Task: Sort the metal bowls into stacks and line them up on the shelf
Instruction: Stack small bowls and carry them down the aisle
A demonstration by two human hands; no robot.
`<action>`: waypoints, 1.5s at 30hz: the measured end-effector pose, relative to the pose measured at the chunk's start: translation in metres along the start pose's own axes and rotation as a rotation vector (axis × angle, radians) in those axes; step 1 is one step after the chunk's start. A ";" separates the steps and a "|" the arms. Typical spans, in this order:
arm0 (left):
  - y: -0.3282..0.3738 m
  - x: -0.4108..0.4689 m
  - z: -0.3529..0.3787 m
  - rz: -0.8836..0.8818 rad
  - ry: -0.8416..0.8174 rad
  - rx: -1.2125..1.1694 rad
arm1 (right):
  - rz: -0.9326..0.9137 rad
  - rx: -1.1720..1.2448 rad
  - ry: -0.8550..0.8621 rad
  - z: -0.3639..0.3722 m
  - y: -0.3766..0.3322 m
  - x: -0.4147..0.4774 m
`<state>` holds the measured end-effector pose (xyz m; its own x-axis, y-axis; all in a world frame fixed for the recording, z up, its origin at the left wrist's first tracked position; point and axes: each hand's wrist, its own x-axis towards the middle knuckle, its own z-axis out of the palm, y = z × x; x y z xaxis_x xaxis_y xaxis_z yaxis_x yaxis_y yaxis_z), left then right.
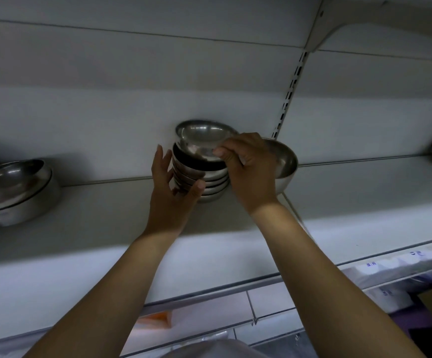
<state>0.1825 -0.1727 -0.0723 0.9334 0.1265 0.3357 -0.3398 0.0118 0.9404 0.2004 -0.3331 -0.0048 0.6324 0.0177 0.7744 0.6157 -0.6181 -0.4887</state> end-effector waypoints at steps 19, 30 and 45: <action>-0.004 0.000 0.005 -0.027 -0.076 0.059 | 0.242 -0.206 -0.191 -0.079 0.065 -0.026; -0.008 0.002 0.004 -0.017 -0.049 0.177 | 0.416 -0.200 -0.258 -0.073 0.069 -0.032; 0.004 0.002 -0.004 -0.145 0.059 0.091 | 0.320 -0.111 -0.033 -0.098 0.028 -0.050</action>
<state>0.1829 -0.1684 -0.0678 0.9626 0.1884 0.1949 -0.1879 -0.0548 0.9807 0.1402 -0.4285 -0.0179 0.8015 -0.1668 0.5742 0.3295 -0.6780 -0.6570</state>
